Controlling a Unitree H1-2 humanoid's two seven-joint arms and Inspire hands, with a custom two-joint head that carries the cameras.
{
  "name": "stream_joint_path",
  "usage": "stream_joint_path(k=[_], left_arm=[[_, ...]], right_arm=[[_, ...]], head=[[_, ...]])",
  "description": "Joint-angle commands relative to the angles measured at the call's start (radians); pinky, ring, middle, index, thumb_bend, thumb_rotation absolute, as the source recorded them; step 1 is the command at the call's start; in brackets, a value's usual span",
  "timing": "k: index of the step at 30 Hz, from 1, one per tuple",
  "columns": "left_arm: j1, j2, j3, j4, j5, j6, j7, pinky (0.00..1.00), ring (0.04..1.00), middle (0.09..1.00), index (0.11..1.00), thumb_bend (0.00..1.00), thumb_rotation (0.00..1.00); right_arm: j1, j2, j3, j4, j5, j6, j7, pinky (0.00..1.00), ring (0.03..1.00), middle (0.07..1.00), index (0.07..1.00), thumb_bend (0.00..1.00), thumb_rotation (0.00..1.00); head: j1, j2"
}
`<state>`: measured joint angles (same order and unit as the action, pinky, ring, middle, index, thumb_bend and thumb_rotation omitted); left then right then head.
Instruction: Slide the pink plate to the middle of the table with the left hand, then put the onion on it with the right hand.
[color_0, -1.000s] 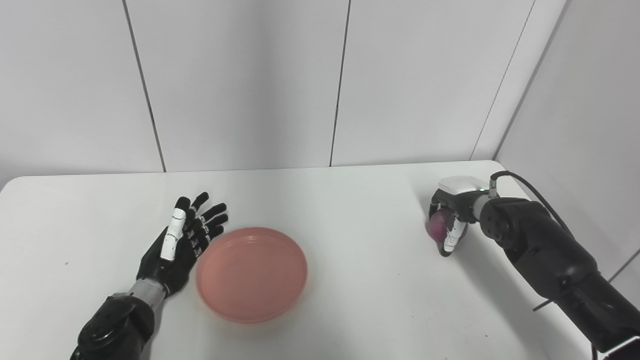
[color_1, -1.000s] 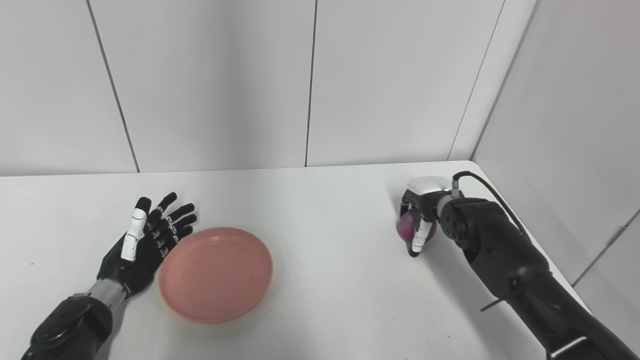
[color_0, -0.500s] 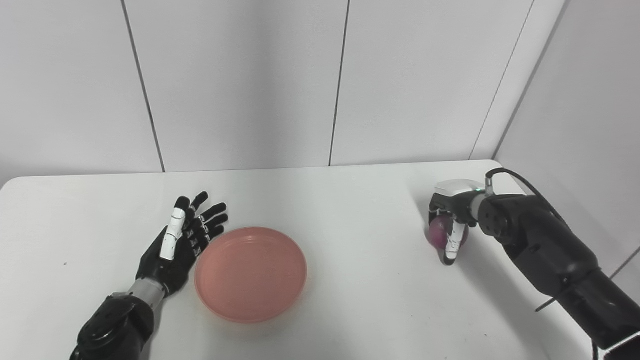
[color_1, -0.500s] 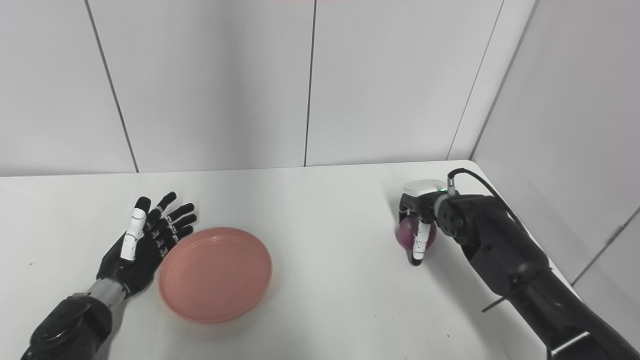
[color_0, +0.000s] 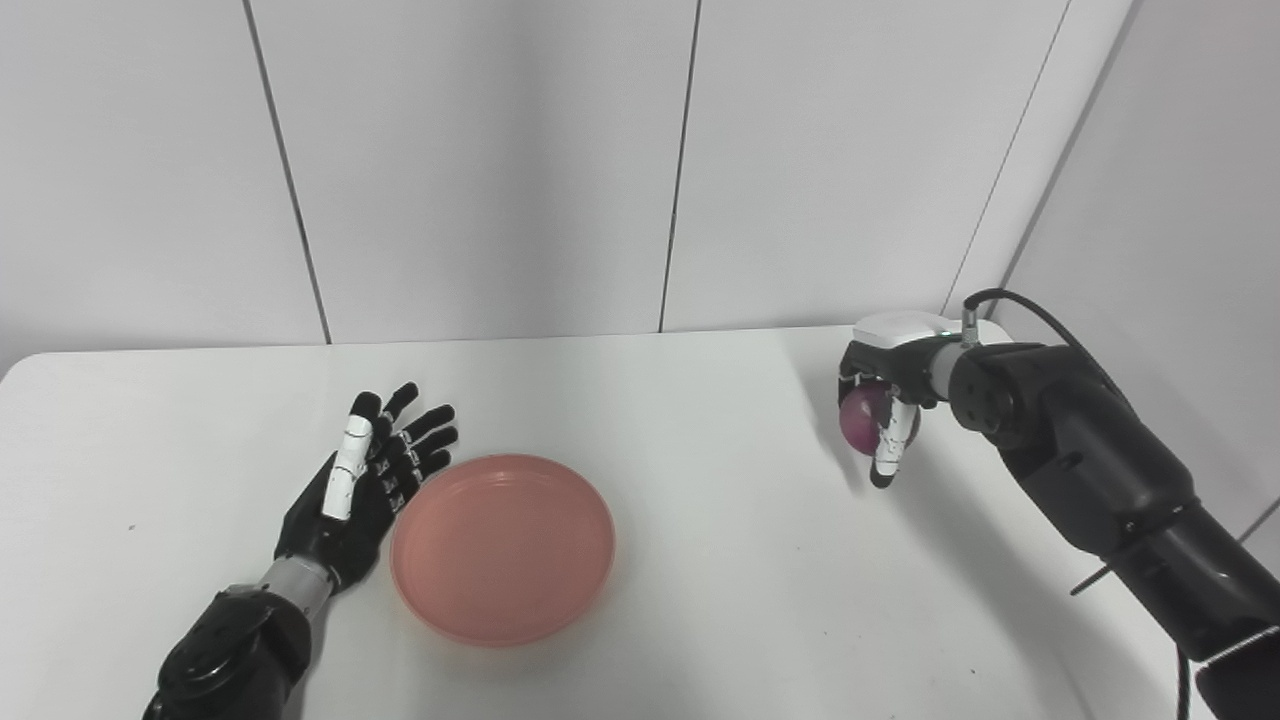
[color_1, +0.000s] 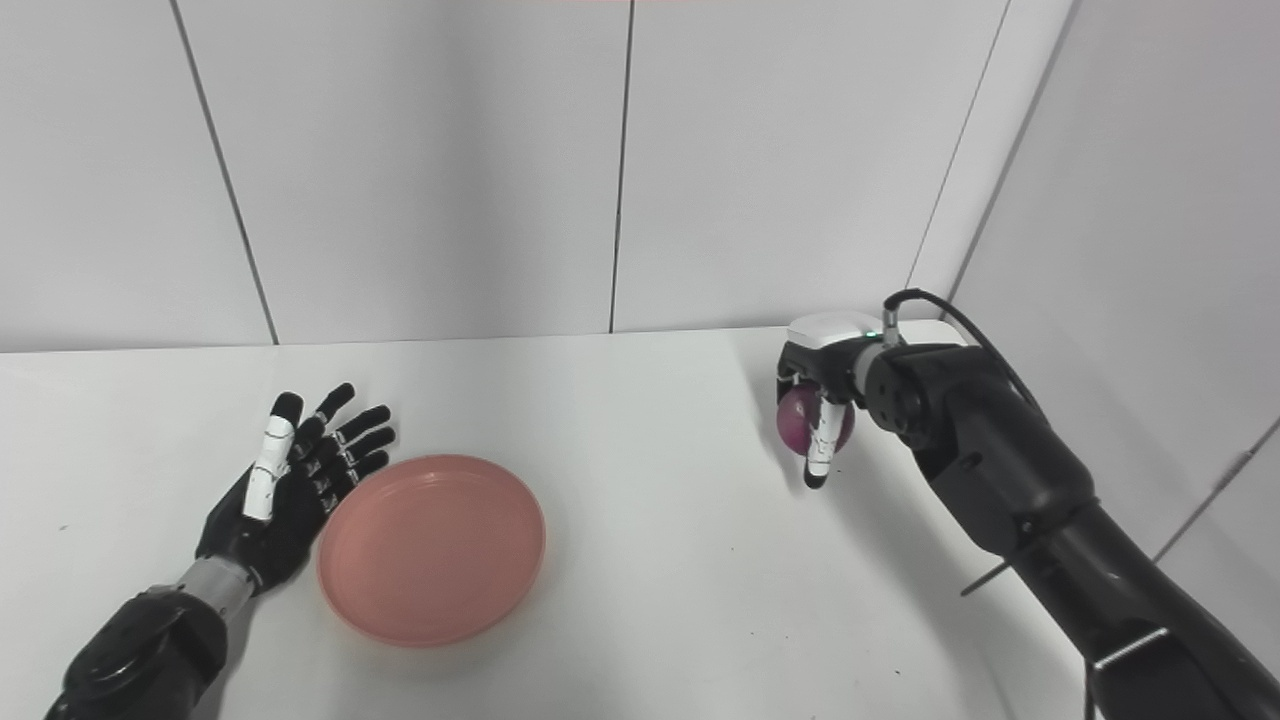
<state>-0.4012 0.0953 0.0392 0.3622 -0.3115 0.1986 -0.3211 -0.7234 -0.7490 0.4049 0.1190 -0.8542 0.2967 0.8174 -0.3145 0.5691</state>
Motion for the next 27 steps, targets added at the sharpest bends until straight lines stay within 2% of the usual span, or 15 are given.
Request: stream_joint_path(k=[1, 5, 10, 16, 22, 24, 25, 27], left_arm=[[0.048, -0.005, -0.009, 0.049, 0.022, 0.056, 0.024, 0.93, 0.894, 0.880, 1.000, 0.73, 0.90], [0.047, -0.006, -0.010, 0.054, 0.021, 0.053, 0.021, 0.94, 0.896, 0.881, 1.000, 0.74, 0.90], [0.040, -0.018, -0.011, 0.074, 0.029, 0.039, 0.033, 0.92, 0.884, 0.871, 1.000, 0.75, 0.88], [0.039, -0.038, -0.020, 0.088, 0.038, 0.020, 0.042, 0.92, 0.886, 0.874, 1.000, 0.75, 0.88], [0.041, -0.056, -0.029, 0.104, 0.051, -0.006, 0.051, 0.89, 0.863, 0.868, 0.995, 0.72, 0.89], [0.043, -0.063, -0.031, 0.104, 0.056, -0.012, 0.056, 0.89, 0.864, 0.873, 0.996, 0.72, 0.89], [0.044, -0.066, -0.032, 0.105, 0.058, -0.015, 0.058, 0.88, 0.865, 0.877, 0.998, 0.72, 0.89], [0.046, -0.073, -0.031, 0.101, 0.064, -0.015, 0.069, 0.88, 0.862, 0.876, 0.995, 0.73, 0.88]], right_arm=[[-0.086, -0.026, -0.017, -0.040, -0.014, -0.016, 0.013, 0.22, 0.321, 0.482, 0.491, 0.53, 0.01], [-0.115, -0.016, -0.015, -0.072, -0.023, -0.016, 0.036, 0.22, 0.329, 0.451, 0.539, 0.52, 0.01], [-0.161, 0.008, 0.003, -0.112, -0.037, -0.025, 0.080, 0.22, 0.318, 0.476, 0.503, 0.52, 0.01], [-0.191, 0.043, 0.011, -0.136, -0.035, -0.045, 0.087, 0.24, 0.325, 0.480, 0.491, 0.53, 0.01], [-0.220, 0.126, 0.018, -0.147, -0.015, -0.052, 0.077, 0.25, 0.332, 0.480, 0.491, 0.53, 0.01], [-0.236, 0.165, 0.030, -0.137, -0.009, -0.074, 0.062, 0.25, 0.330, 0.480, 0.490, 0.53, 0.01], [-0.242, 0.180, 0.034, -0.132, -0.006, -0.085, 0.053, 0.28, 0.362, 0.464, 0.512, 0.53, 0.01], [-0.258, 0.215, 0.051, -0.123, -0.015, -0.091, 0.053, 0.30, 0.381, 0.459, 0.521, 0.52, 0.01]], head=[[0.001, 0.002], [0.004, 0.001], [0.027, -0.004], [0.074, -0.014], [0.126, -0.028], [0.164, -0.033], [0.166, -0.034], [0.184, -0.036]])
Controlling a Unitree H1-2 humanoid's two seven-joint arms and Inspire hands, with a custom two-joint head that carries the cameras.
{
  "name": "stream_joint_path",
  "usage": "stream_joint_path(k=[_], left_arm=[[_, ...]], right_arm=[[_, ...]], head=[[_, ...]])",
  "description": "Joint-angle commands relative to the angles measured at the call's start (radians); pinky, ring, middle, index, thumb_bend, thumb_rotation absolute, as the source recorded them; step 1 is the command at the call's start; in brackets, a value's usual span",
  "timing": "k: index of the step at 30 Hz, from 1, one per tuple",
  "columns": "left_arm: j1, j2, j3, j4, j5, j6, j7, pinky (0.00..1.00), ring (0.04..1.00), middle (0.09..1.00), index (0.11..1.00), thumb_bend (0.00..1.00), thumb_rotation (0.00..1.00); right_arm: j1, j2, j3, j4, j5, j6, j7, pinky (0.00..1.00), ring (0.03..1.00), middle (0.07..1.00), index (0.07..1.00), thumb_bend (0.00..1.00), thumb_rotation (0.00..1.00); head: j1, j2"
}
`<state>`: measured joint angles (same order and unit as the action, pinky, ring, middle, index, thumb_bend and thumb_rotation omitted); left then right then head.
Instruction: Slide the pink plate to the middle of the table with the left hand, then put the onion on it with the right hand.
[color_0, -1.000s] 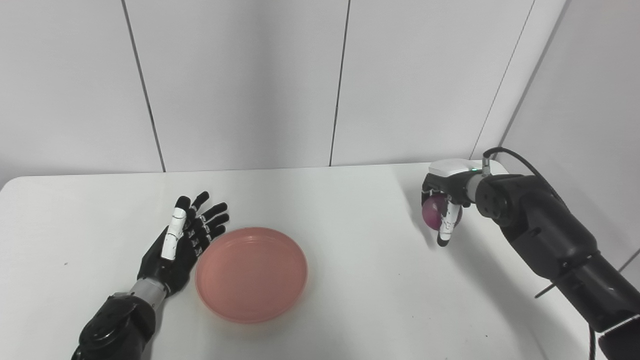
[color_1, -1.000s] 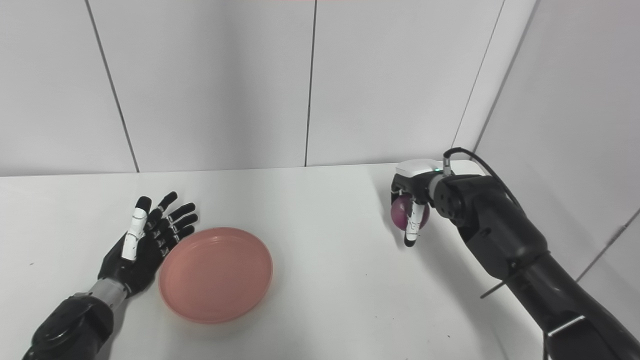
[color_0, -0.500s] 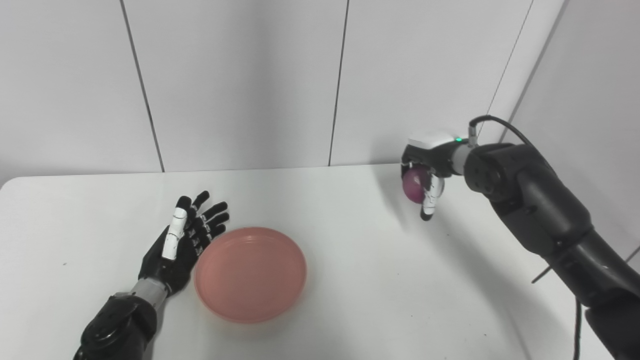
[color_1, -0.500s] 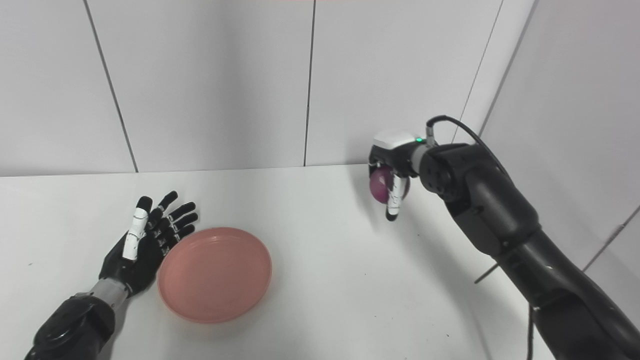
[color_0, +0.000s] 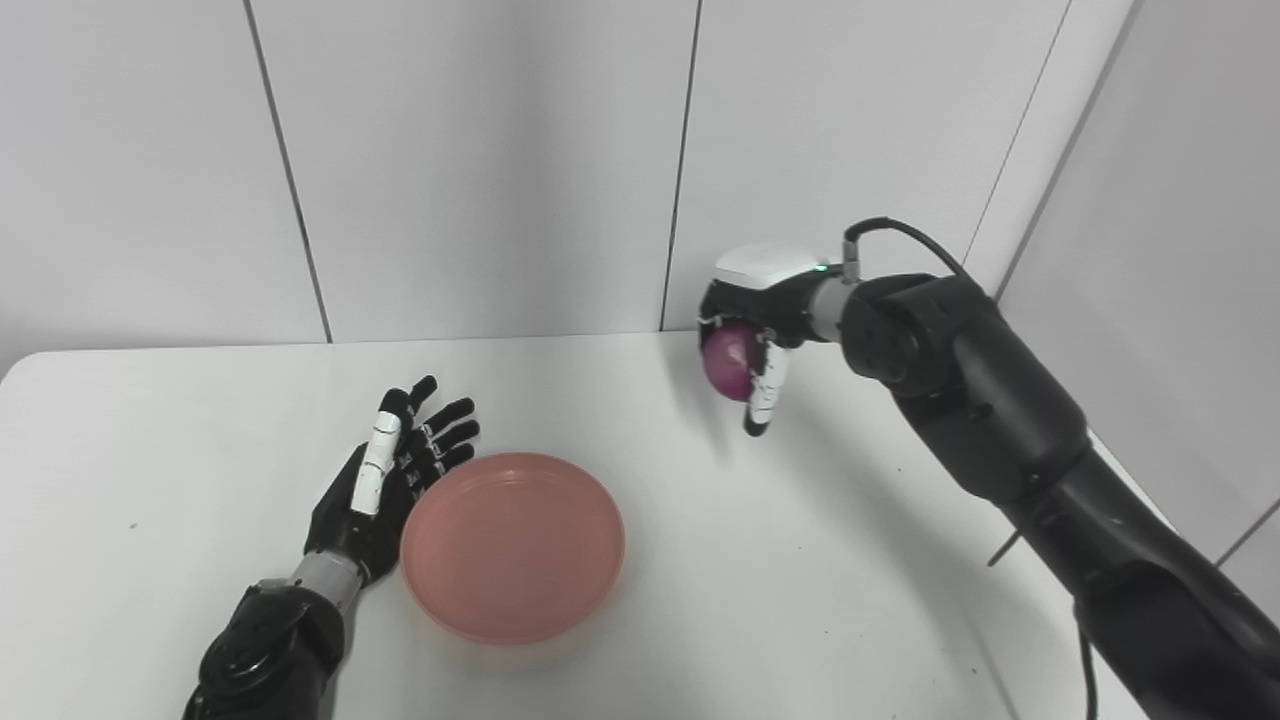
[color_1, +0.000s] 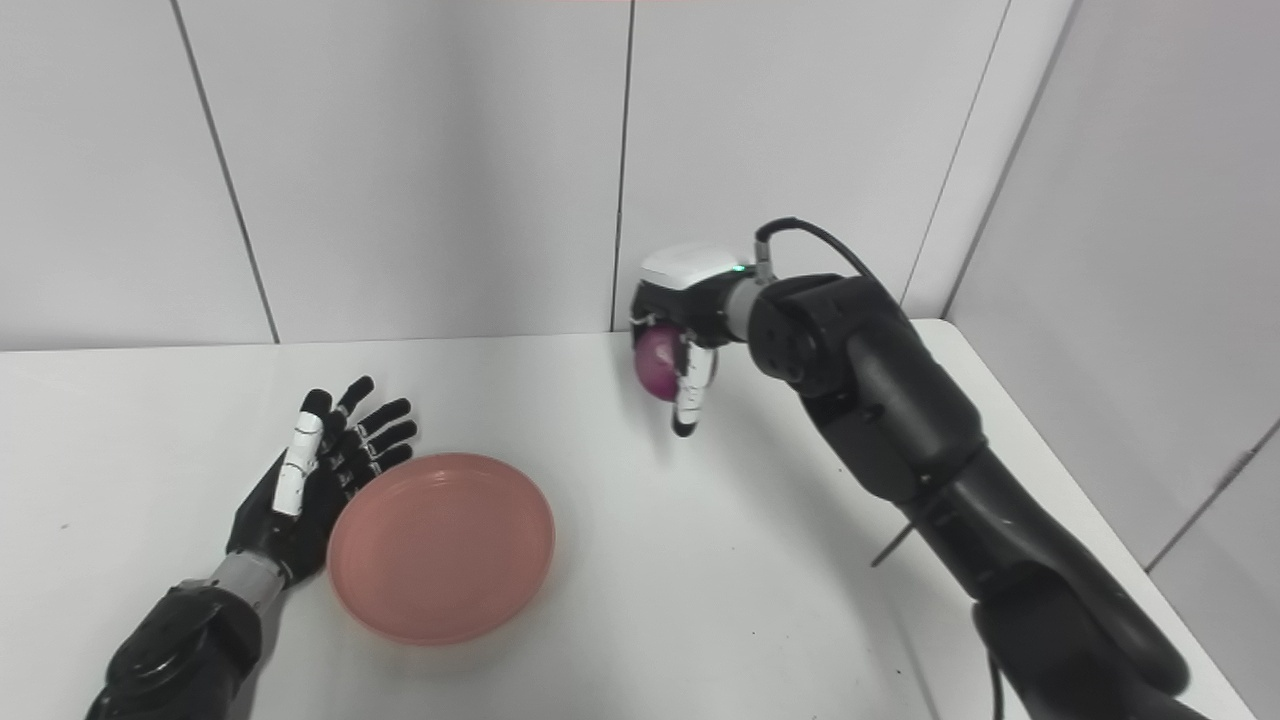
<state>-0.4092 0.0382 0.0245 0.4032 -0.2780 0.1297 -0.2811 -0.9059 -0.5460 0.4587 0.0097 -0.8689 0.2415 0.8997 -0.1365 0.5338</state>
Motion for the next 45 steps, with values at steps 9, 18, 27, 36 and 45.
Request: stream_joint_path(k=[9, 18, 27, 36, 45], left_arm=[[0.050, -0.034, -0.028, 0.093, 0.062, 0.014, 0.048, 0.85, 0.841, 0.853, 0.986, 0.75, 0.89], [0.041, -0.057, -0.030, 0.132, 0.083, -0.015, 0.072, 0.83, 0.826, 0.843, 0.976, 0.74, 0.89], [0.038, -0.062, -0.026, 0.138, 0.084, -0.023, 0.072, 0.84, 0.825, 0.831, 0.974, 0.75, 0.87], [0.041, -0.059, -0.025, 0.124, 0.083, -0.010, 0.074, 0.82, 0.813, 0.830, 0.968, 0.75, 0.87], [0.041, -0.057, -0.026, 0.121, 0.082, -0.005, 0.072, 0.82, 0.818, 0.828, 0.965, 0.75, 0.88]], right_arm=[[-0.095, 0.133, 0.041, 0.012, -0.009, -0.055, -0.047, 0.32, 0.394, 0.452, 0.527, 0.52, 0.02], [-0.085, 0.207, 0.071, 0.037, -0.010, -0.076, -0.080, 0.29, 0.371, 0.444, 0.530, 0.52, 0.01], [-0.039, 0.258, 0.091, 0.053, 0.003, -0.075, -0.081, 0.67, 0.784, 0.778, 0.487, 0.52, 0.13], [-0.003, 0.273, 0.135, 0.068, -0.027, -0.071, -0.073, 0.51, 0.627, 0.680, 0.489, 0.52, 0.15], [0.015, 0.264, 0.144, 0.051, -0.055, -0.065, -0.073, 0.50, 0.628, 0.694, 0.490, 0.52, 0.15]], head=[[0.103, -0.016], [0.167, -0.017], [0.180, -0.010], [0.177, -0.003], [0.167, 0.000]])
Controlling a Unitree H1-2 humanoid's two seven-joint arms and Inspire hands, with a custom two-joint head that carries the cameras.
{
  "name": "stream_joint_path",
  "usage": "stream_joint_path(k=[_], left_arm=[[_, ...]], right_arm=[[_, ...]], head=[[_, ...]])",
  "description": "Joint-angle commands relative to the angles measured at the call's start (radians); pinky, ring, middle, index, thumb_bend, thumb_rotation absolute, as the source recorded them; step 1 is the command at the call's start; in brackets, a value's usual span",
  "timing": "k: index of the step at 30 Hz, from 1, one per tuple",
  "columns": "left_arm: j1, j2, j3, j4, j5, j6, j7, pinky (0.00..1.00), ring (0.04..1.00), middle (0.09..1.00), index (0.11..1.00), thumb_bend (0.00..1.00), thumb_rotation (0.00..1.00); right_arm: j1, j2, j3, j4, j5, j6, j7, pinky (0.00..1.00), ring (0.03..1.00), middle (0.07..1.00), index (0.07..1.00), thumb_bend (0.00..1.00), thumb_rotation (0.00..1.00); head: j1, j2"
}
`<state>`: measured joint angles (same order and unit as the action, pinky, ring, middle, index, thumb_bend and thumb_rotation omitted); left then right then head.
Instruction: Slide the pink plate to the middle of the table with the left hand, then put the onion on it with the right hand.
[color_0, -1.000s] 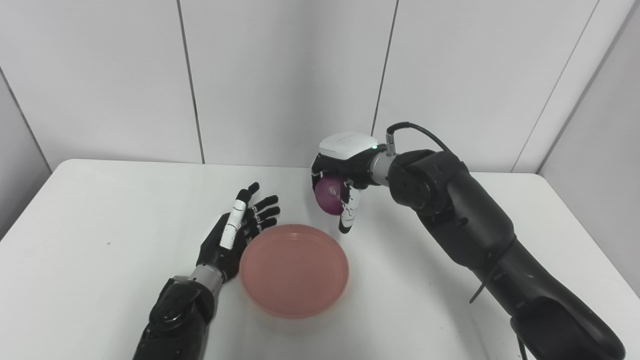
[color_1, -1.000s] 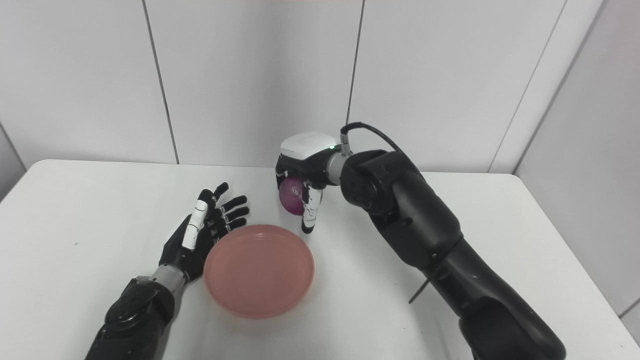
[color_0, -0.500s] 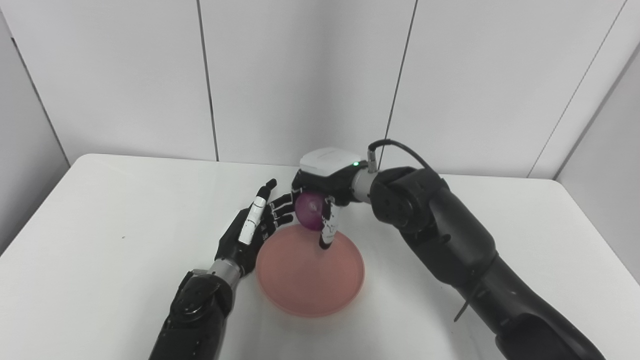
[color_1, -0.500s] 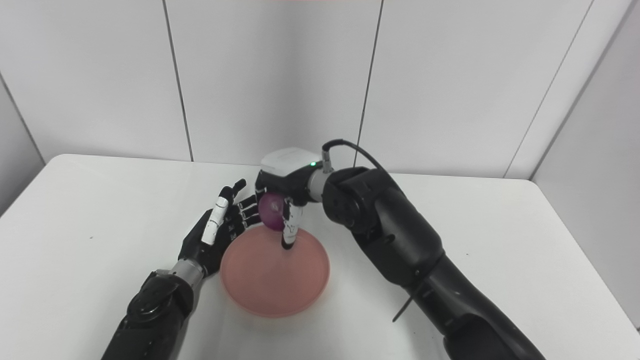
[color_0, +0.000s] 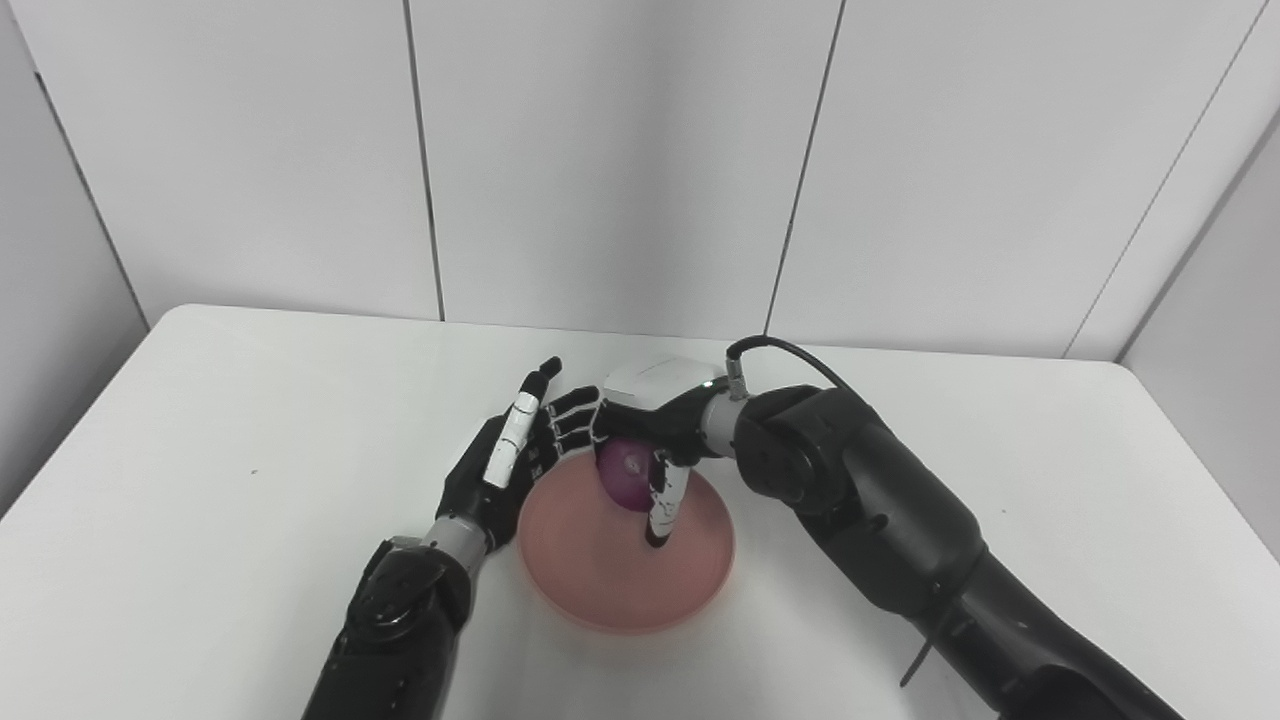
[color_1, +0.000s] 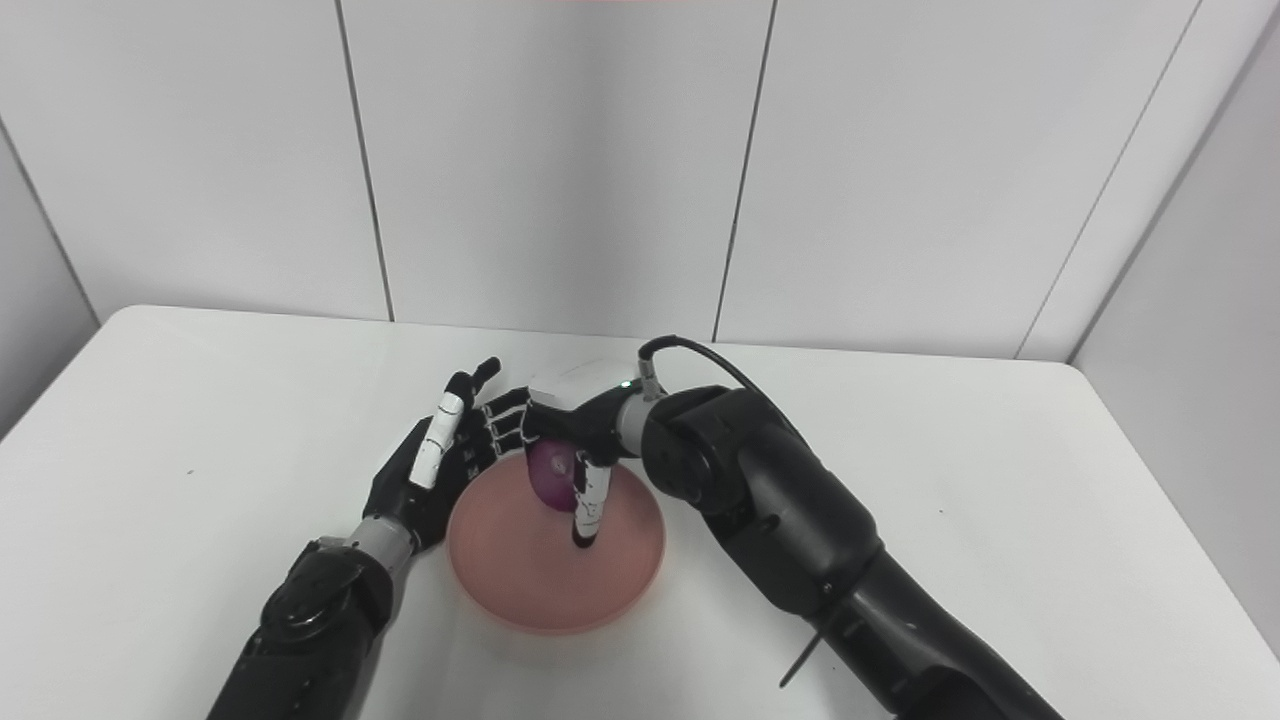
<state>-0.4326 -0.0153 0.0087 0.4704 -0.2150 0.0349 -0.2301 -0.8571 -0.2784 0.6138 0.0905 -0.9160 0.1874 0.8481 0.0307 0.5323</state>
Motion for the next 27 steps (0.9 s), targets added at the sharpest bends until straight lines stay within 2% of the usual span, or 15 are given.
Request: stream_joint_path(k=[1, 4, 7, 15, 23, 27], left_arm=[[0.064, -0.004, -0.010, 0.054, 0.019, 0.092, 0.022, 0.82, 0.818, 0.827, 0.964, 0.75, 0.87], [0.063, -0.006, -0.011, 0.057, 0.016, 0.093, 0.019, 0.81, 0.818, 0.830, 0.971, 0.75, 0.88], [0.059, -0.006, -0.013, 0.064, 0.016, 0.092, 0.015, 0.81, 0.823, 0.833, 0.976, 0.75, 0.88], [0.052, -0.008, -0.013, 0.076, 0.016, 0.085, 0.014, 0.81, 0.835, 0.843, 0.984, 0.74, 0.88], [0.047, -0.010, -0.010, 0.094, 0.015, 0.082, 0.015, 0.82, 0.826, 0.838, 0.979, 0.74, 0.88], [0.045, -0.012, -0.010, 0.099, 0.014, 0.080, 0.015, 0.82, 0.831, 0.840, 0.981, 0.75, 0.88]], right_arm=[[-0.030, -0.003, -0.010, -0.032, -0.009, -0.014, -0.021, 0.49, 0.611, 0.683, 0.490, 0.52, 0.15], [-0.026, 0.001, -0.006, -0.032, -0.006, -0.021, -0.015, 0.46, 0.544, 0.614, 0.490, 0.52, 0.15], [-0.027, 0.010, 0.001, -0.033, -0.004, -0.017, -0.001, 0.45, 0.523, 0.586, 0.491, 0.52, 0.15], [-0.027, 0.016, 0.019, -0.056, -0.012, -0.019, 0.014, 0.47, 0.530, 0.578, 0.490, 0.52, 0.15], [-0.016, 0.009, 0.019, -0.100, -0.002, -0.021, 0.033, 0.42, 0.483, 0.542, 0.492, 0.52, 0.15], [-0.008, 0.007, 0.019, -0.131, -0.011, -0.003, 0.054, 0.42, 0.490, 0.546, 0.492, 0.52, 0.15]], head=[[0.000, 0.001], [-0.001, 0.001], [-0.003, -0.001], [-0.003, -0.001], [-0.004, 0.001], [-0.005, 0.002]])
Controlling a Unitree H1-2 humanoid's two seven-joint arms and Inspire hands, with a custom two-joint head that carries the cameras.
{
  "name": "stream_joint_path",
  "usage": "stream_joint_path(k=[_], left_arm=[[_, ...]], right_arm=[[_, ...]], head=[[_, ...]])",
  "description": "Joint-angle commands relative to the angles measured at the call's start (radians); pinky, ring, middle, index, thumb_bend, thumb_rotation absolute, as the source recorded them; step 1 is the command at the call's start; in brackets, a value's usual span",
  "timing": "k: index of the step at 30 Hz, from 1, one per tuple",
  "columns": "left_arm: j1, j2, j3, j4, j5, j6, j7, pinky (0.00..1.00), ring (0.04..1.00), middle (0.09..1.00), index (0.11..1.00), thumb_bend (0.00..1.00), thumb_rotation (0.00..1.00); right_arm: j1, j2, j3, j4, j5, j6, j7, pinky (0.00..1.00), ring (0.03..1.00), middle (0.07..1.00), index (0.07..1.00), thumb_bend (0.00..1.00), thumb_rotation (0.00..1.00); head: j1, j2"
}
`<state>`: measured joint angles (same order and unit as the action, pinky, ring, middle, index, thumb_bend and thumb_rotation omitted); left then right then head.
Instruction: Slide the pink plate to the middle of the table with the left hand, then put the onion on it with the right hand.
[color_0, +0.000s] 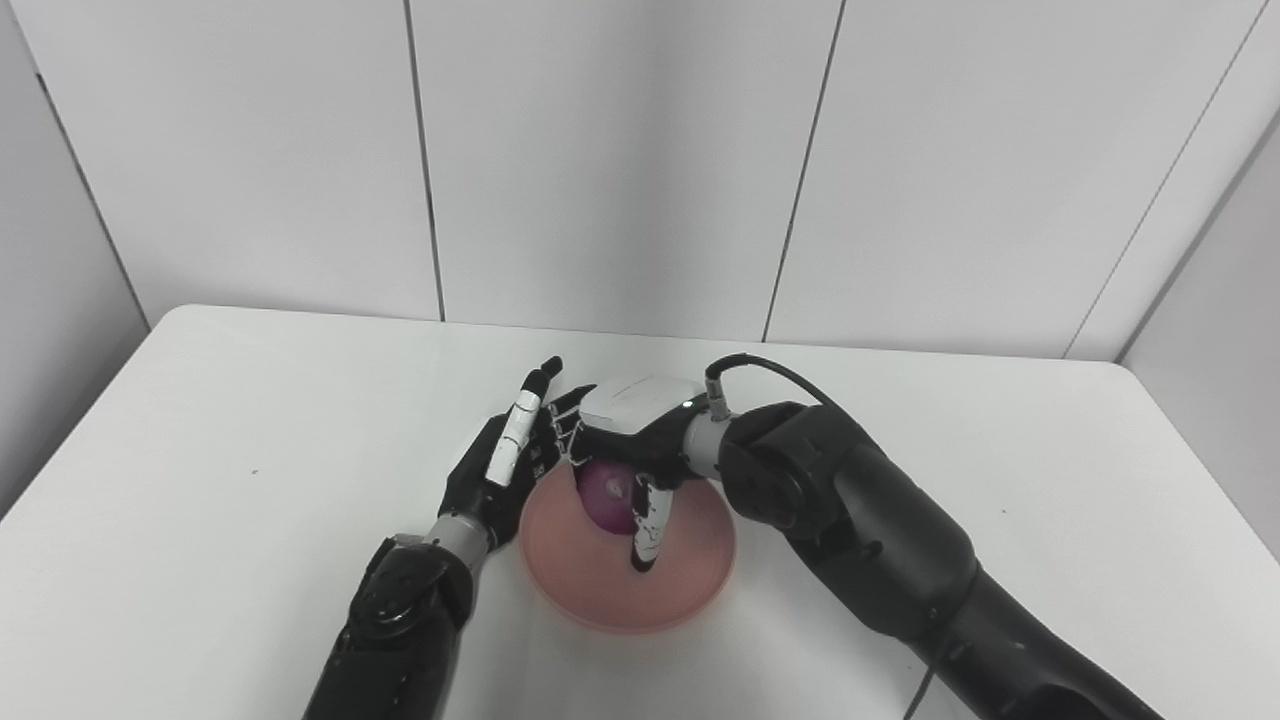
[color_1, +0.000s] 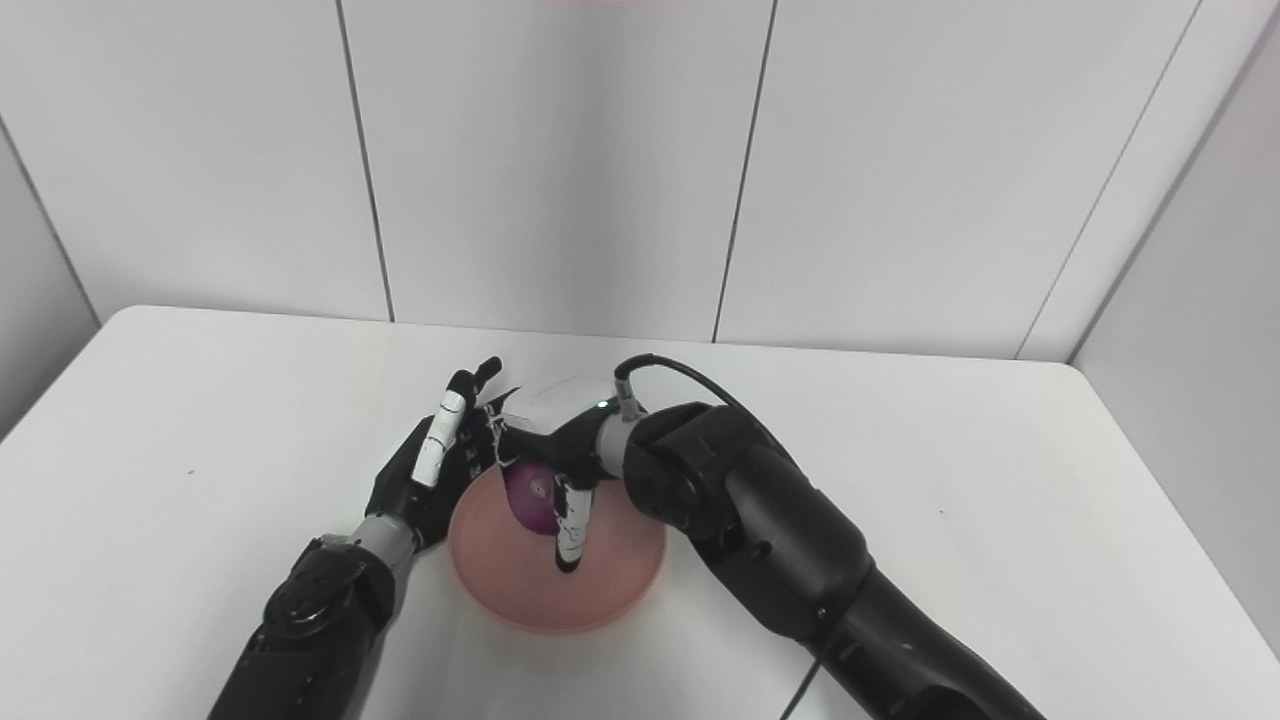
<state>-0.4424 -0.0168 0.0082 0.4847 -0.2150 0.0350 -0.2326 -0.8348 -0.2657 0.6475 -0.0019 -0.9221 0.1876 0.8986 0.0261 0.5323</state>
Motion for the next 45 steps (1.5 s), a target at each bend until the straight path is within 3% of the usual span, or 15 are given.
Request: stream_joint_path(k=[1, 11, 30, 32, 33, 45], left_arm=[[0.054, -0.011, -0.009, 0.088, 0.013, 0.077, 0.014, 0.82, 0.831, 0.842, 0.982, 0.74, 0.88], [0.057, -0.008, -0.010, 0.081, 0.018, 0.080, 0.018, 0.81, 0.831, 0.836, 0.978, 0.73, 0.89], [0.058, -0.003, -0.014, 0.071, 0.020, 0.086, 0.015, 0.82, 0.829, 0.841, 0.975, 0.75, 0.88], [0.057, -0.003, -0.016, 0.075, 0.022, 0.082, 0.014, 0.82, 0.823, 0.834, 0.971, 0.75, 0.88], [0.055, -0.002, -0.017, 0.082, 0.022, 0.077, 0.013, 0.81, 0.818, 0.830, 0.969, 0.75, 0.88], [0.053, -0.004, -0.015, 0.084, 0.015, 0.078, 0.009, 0.81, 0.813, 0.822, 0.977, 0.73, 0.89]], right_arm=[[-0.027, -0.006, -0.015, -0.045, -0.008, 0.002, 0.011, 0.43, 0.503, 0.561, 0.493, 0.52, 0.15], [-0.001, -0.011, -0.013, -0.019, -0.043, -0.010, 0.019, 0.44, 0.525, 0.612, 0.495, 0.52, 0.15], [0.024, -0.010, -0.004, 0.015, -0.028, -0.054, -0.031, 0.44, 0.507, 0.581, 0.496, 0.52, 0.16], [0.023, -0.011, 0.000, 0.011, -0.030, -0.058, -0.035, 0.47, 0.538, 0.605, 0.630, 0.78, 0.30], [0.022, -0.012, 0.003, 0.010, -0.031, -0.062, -0.035, 0.48, 0.550, 0.614, 0.643, 0.81, 0.34], [0.013, -0.020, -0.014, -0.020, -0.027, -0.068, -0.035, 0.52, 0.630, 0.715, 0.715, 0.96, 0.52]], head=[[0.000, 0.002], [-0.005, 0.007], [-0.005, 0.007], [-0.005, 0.007], [-0.005, 0.007], [-0.003, 0.006]])
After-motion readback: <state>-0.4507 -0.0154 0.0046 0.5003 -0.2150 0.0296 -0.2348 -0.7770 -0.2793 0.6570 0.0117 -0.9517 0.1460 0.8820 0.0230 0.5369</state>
